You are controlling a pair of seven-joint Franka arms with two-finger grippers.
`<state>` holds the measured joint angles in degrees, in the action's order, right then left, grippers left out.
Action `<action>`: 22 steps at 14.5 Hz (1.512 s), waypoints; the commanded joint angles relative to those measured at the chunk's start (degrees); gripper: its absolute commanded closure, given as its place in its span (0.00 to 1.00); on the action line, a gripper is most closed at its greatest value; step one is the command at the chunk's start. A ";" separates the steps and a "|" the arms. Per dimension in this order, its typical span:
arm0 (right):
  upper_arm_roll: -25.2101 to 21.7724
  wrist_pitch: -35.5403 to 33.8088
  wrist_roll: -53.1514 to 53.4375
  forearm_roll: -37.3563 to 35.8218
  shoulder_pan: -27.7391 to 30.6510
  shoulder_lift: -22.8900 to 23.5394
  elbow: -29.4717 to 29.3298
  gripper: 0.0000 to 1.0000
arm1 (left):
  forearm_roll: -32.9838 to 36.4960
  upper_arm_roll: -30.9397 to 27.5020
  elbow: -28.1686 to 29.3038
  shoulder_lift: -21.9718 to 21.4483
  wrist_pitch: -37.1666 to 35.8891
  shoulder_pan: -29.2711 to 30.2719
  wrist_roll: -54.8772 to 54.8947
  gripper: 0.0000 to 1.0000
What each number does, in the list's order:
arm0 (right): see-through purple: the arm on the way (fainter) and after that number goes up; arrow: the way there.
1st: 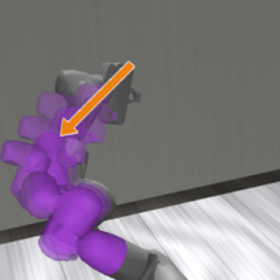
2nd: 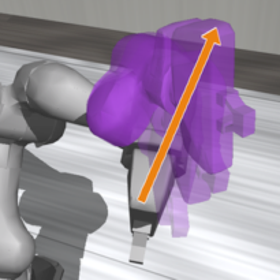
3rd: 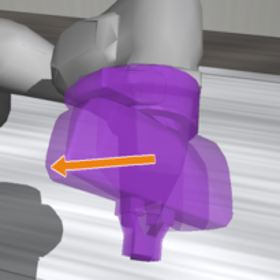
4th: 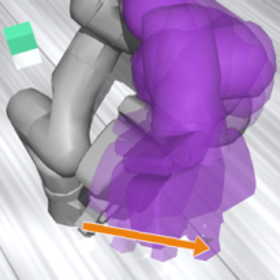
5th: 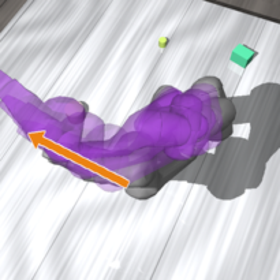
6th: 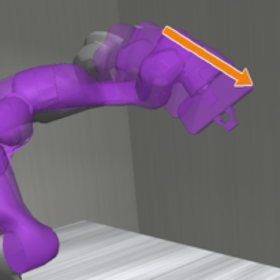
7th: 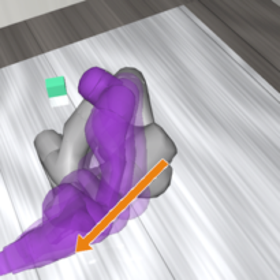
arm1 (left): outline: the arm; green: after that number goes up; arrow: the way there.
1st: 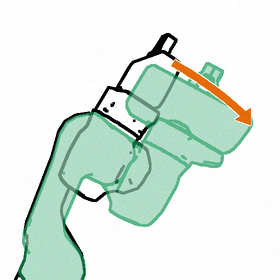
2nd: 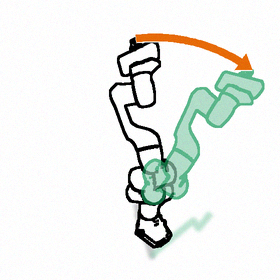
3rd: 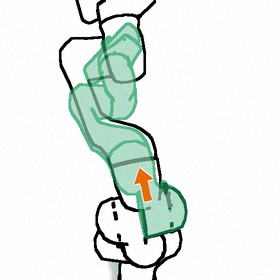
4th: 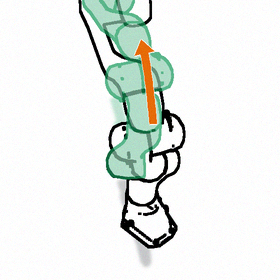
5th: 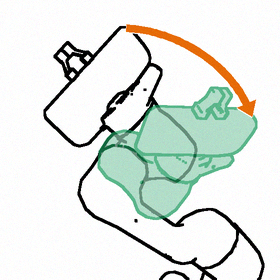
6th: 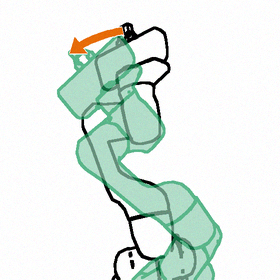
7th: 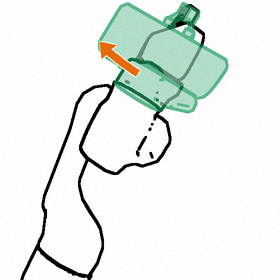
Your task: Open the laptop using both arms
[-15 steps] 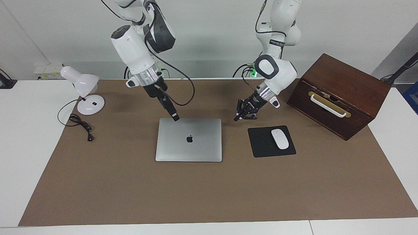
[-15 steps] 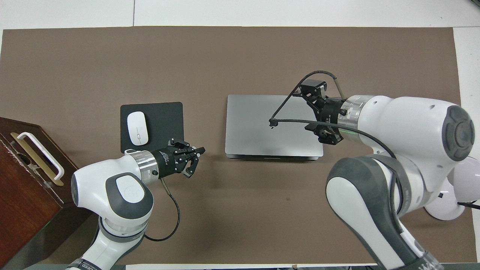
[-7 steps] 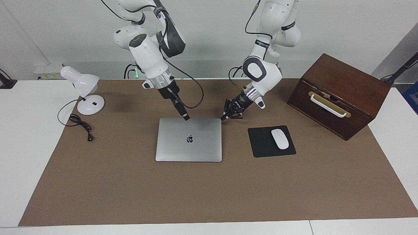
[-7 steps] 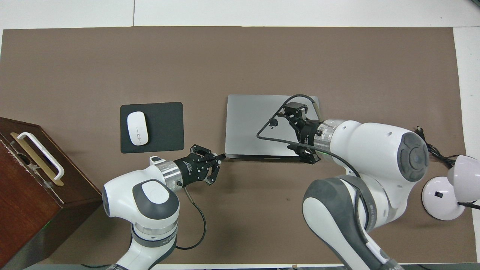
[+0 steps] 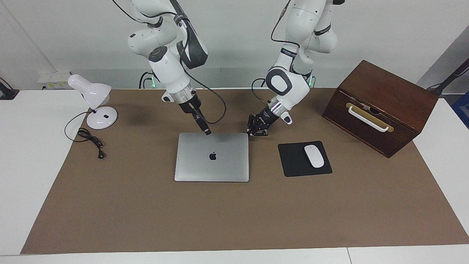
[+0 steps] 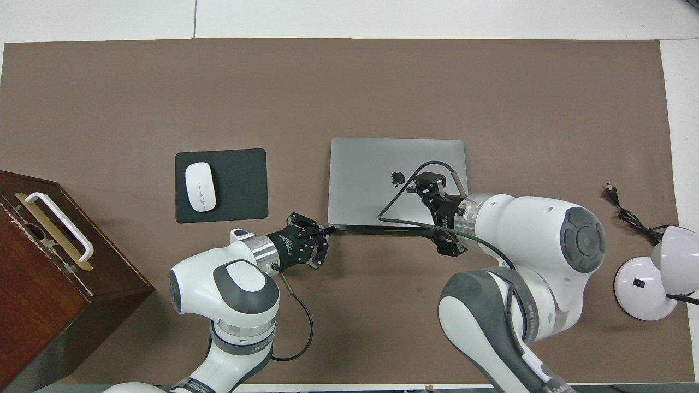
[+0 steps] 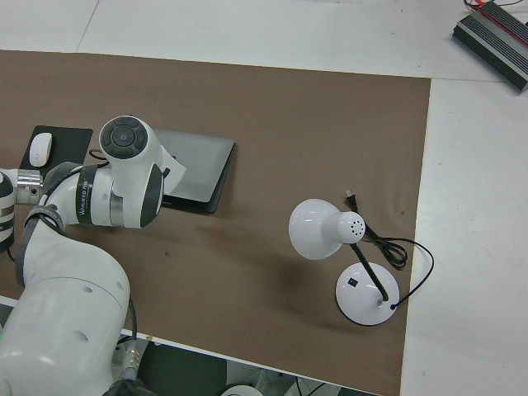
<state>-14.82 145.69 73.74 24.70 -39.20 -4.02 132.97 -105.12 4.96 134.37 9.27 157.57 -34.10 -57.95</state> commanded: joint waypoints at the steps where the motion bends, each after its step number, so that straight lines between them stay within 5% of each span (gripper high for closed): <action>1: -0.73 2.85 0.36 1.22 -0.97 -1.78 3.00 0.00 | -2.02 -0.65 -1.83 1.72 1.60 -1.06 1.44 1.00; 22: -0.73 12.08 -7.64 4.91 -0.88 2.35 7.31 0.00 | -3.25 -0.65 -5.35 6.11 4.15 -1.85 1.53 1.00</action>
<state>-14.88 156.12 68.86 27.92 -39.38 -2.13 139.78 -106.75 4.87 130.32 12.34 159.64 -34.37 -57.86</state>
